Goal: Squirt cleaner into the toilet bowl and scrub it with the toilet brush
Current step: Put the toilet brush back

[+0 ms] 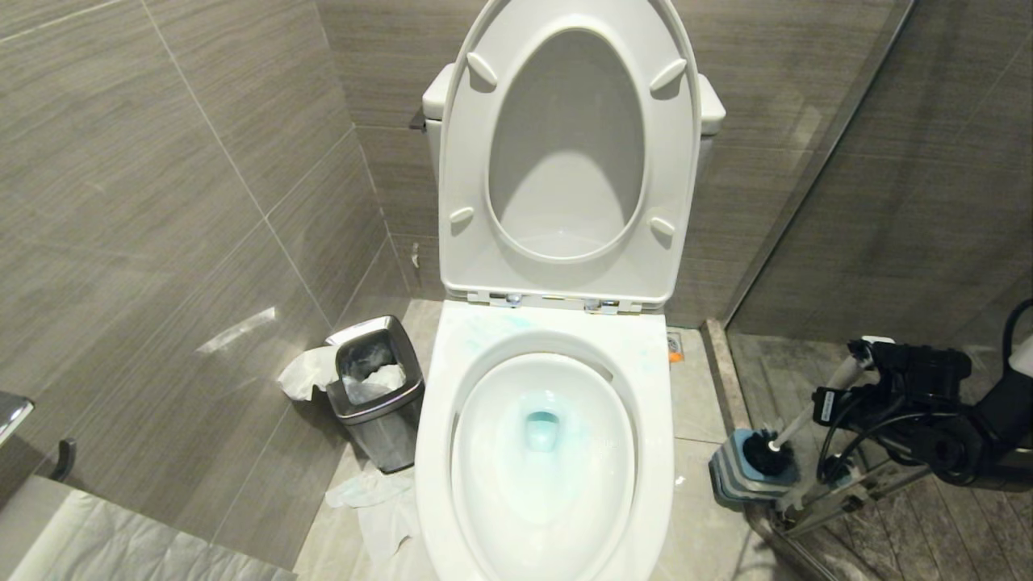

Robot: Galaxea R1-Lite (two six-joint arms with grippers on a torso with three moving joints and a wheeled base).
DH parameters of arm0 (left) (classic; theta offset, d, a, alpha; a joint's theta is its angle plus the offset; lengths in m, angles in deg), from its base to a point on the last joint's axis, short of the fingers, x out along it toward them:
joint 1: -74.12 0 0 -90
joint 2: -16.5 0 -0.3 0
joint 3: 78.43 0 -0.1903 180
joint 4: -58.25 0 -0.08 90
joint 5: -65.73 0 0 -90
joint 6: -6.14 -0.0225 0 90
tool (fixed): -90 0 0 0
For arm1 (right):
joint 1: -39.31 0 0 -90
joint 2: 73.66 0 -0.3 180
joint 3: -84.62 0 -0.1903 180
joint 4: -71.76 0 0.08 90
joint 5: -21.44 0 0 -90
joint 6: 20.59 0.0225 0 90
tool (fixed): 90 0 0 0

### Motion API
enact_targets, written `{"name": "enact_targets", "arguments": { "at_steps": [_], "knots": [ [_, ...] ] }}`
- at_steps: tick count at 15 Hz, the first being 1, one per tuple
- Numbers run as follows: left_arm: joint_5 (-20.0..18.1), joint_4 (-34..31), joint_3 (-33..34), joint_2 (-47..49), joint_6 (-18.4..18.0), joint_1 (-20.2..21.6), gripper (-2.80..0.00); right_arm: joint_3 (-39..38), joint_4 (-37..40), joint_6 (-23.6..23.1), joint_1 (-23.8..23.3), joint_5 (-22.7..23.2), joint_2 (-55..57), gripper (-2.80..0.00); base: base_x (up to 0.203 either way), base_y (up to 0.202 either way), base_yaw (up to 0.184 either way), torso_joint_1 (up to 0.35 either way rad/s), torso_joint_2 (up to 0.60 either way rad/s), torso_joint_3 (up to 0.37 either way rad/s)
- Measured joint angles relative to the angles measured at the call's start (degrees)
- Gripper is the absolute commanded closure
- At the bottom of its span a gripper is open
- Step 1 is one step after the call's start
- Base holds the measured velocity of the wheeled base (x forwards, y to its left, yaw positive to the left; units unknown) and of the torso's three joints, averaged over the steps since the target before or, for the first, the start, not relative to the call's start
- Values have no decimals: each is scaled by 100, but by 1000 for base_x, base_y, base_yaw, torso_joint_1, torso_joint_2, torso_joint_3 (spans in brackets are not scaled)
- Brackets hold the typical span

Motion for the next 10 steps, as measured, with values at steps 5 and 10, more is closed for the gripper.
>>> {"name": "enact_targets", "arguments": {
  "at_steps": [5,10],
  "knots": [
    [0,0,0,0,1,0,0,59,134,-27,3,-2,-60,0,0,0,0,0,0,0],
    [0,0,0,0,1,0,0,-7,94,-27,1,-41,-17,0,0,0,0,0,0,0]
  ]
}}
